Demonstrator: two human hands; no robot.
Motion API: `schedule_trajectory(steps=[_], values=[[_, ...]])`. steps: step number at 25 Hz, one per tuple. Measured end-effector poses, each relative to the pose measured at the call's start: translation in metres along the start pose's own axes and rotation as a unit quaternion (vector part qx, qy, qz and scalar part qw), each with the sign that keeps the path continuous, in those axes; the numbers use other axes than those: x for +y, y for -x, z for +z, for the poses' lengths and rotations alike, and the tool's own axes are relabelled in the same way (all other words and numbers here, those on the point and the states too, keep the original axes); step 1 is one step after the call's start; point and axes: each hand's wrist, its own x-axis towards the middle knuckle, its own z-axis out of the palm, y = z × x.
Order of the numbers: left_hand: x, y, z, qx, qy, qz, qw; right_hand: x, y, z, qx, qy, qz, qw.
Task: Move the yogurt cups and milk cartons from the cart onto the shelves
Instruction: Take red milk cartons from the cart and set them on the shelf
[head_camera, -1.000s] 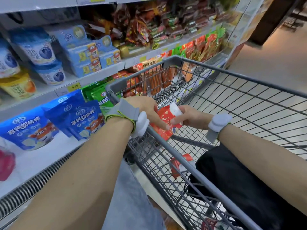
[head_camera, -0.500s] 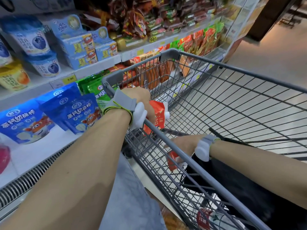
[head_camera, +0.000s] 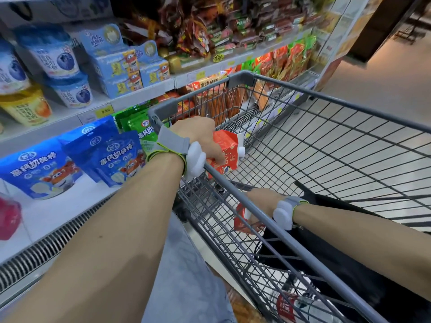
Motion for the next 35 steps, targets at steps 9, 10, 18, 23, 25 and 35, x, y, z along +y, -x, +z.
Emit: schedule_trajectory(steps=[9,10,18,23,25,35], values=[[-0.001,0.019,-0.003,0.163,0.14,-0.057,0.975,0.006,0.006,-0.113,0.202,-0.195,0.065,0.958],[0.0,0.018,-0.001,0.17,0.186,-0.06,0.966,0.008,0.011,-0.128,0.227,-0.204,0.066,0.95],[-0.046,0.062,-0.029,0.241,0.684,-0.067,0.686,-0.049,0.069,-0.241,0.384,-0.264,-0.004,0.885],[-0.108,0.121,-0.04,0.272,0.766,-0.101,0.573,-0.129,0.078,-0.278,0.409,-0.237,-0.067,0.879],[-0.149,0.166,-0.038,0.318,0.774,-0.127,0.533,-0.196,0.066,-0.291,0.41,-0.229,-0.114,0.875],[-0.297,0.326,0.011,0.449,0.764,-0.217,0.409,-0.429,0.0,-0.266,0.312,-0.201,-0.293,0.881]])
